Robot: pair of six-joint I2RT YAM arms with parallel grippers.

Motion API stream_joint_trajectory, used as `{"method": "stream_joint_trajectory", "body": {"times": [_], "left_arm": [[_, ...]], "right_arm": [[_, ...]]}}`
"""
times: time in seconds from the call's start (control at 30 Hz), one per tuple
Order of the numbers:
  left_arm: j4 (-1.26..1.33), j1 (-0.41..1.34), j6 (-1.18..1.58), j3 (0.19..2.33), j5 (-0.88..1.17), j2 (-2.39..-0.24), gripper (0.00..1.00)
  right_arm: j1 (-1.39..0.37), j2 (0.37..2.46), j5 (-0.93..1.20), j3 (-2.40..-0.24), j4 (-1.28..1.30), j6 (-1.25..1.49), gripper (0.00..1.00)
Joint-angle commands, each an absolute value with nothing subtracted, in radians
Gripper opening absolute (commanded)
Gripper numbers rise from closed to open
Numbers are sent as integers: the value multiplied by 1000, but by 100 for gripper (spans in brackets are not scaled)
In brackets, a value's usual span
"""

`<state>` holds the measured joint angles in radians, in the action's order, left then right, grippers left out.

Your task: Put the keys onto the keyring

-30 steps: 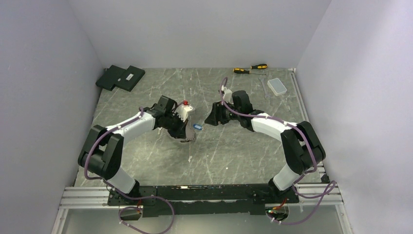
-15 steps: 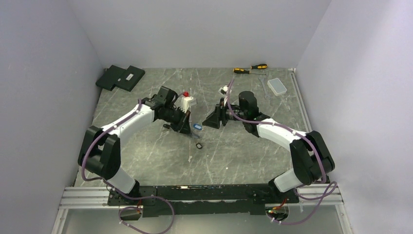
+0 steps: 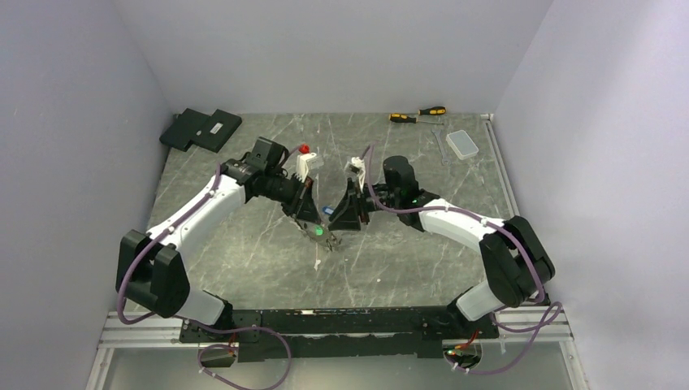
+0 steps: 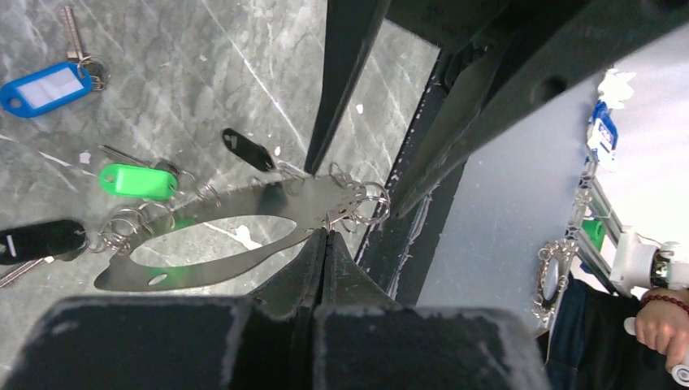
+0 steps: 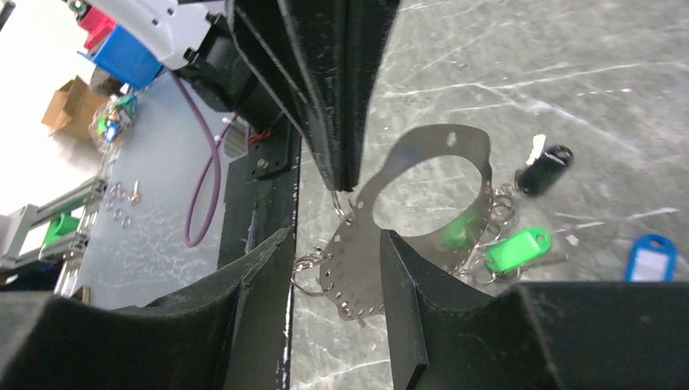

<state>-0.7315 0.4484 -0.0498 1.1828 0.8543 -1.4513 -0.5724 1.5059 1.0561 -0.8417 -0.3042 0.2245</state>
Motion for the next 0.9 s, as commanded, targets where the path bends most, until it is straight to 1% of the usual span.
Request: {"method": "stream_joint_trajectory", "body": {"times": [0.0, 0.17, 0.3, 0.57, 0.63, 0.77, 0.87], "left_arm": [[-736, 447, -8, 1220, 940, -1414, 0], [-709, 447, -13, 1200, 944, -1385, 0], [-707, 448, -27, 1190, 951, -1377, 0], [-665, 448, -32, 1160, 959, -1333, 0], [-650, 447, -26, 1149, 957, -1324, 0], [-622, 448, -13, 1127, 940, -1306, 0], [-612, 447, -13, 1116, 919, -1292, 0]], "right_arm": [[-604, 1477, 1099, -892, -275, 142, 46], [-617, 1490, 1100, -890, -367, 234, 38], [-636, 1512, 1081, -904, -373, 251, 32], [-650, 1525, 1055, -914, -396, 271, 30], [-651, 1524, 1054, -917, -397, 271, 24], [-652, 1521, 1047, -922, -383, 261, 10], [-652, 1511, 1018, -929, -364, 252, 1]]}}
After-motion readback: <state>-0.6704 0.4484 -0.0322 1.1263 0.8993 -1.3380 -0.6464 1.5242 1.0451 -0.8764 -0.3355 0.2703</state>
